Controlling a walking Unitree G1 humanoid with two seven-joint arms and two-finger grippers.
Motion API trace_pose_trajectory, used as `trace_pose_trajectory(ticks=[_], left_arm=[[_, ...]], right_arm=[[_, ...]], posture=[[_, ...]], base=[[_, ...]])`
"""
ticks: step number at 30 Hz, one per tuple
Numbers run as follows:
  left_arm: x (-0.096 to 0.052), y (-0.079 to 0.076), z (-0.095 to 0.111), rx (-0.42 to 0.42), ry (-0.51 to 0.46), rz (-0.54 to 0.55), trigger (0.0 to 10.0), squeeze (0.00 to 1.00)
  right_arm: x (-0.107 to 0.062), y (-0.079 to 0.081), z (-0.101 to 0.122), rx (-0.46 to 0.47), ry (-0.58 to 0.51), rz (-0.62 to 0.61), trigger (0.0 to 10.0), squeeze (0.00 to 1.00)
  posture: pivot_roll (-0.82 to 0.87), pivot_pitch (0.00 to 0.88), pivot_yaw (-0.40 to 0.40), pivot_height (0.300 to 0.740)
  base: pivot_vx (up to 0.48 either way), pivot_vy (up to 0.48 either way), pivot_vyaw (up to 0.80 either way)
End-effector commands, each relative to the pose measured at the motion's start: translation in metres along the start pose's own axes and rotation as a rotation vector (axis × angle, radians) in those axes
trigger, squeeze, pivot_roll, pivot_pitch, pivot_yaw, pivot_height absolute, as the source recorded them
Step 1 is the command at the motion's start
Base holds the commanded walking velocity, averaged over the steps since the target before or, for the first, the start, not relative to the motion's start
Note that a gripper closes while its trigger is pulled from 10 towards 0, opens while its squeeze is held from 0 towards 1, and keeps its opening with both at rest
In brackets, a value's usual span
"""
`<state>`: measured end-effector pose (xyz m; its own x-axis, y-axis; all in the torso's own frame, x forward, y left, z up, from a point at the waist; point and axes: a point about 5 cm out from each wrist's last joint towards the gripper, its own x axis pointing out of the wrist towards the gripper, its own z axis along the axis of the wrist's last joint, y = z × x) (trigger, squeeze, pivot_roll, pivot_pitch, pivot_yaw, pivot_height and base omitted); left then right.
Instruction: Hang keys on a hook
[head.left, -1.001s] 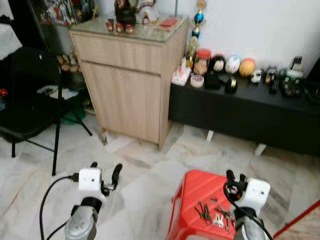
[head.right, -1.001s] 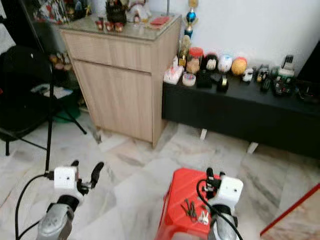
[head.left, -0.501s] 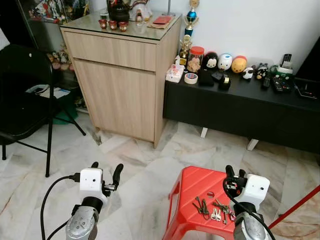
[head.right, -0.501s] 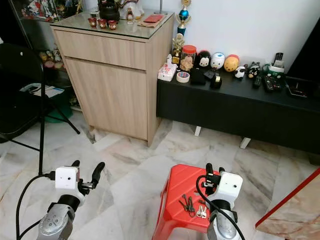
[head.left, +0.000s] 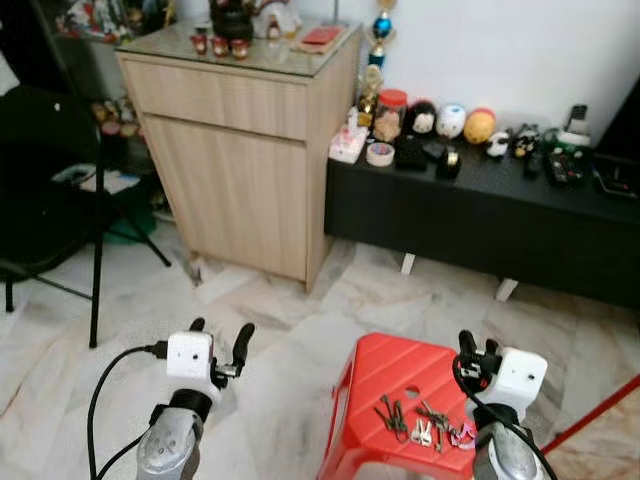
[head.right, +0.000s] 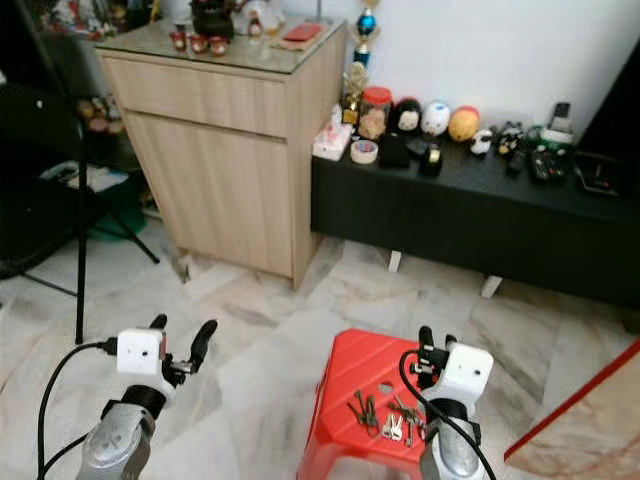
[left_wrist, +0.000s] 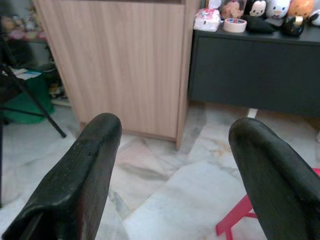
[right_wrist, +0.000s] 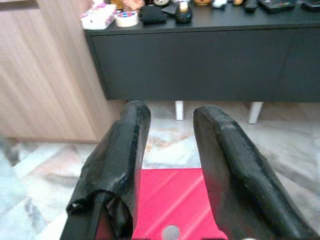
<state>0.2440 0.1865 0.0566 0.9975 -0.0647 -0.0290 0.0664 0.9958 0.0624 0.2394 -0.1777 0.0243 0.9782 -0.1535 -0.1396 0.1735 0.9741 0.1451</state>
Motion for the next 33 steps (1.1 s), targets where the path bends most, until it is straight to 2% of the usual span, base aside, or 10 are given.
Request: trace_pose_trajectory(ticks=[1, 5, 17, 33], left_arm=[[-0.0008, -0.0006, 0.0005, 0.027, 0.003, -0.007, 10.0, 0.0], [-0.001, -0.001, -0.0001, 0.014, 0.006, -0.006, 10.0, 0.0], [-0.0006, -0.0003, 0.0004, 0.012, 0.004, -0.001, 10.0, 0.0], [-0.0026, -0.0035, 0.0001, -0.018, 0.0, -0.016, 10.0, 0.0]], right_arm=[[-0.0003, -0.0041, -0.0011, 0.001, 0.008, -0.015, 10.0, 0.0], [-0.0001, -0.0041, -0.0012, 0.001, 0.009, -0.014, 10.0, 0.0], [0.0008, -0.0009, 0.0006, 0.003, -0.002, -0.005, 10.0, 0.0], [0.0028, -0.0022, 0.0054, -0.05, -0.021, -0.004, 10.0, 0.0]], posture=[[0.02, 0.0, -0.046, 0.74], [0.02, 0.0, -0.047, 0.74], [0.02, 0.0, -0.048, 0.74], [0.02, 0.0, -0.046, 0.74]], base=[[0.0, -0.334, 0.0], [0.0, -0.48, 0.0], [0.0, 0.0, 0.0], [0.0, 0.0, 0.0]])
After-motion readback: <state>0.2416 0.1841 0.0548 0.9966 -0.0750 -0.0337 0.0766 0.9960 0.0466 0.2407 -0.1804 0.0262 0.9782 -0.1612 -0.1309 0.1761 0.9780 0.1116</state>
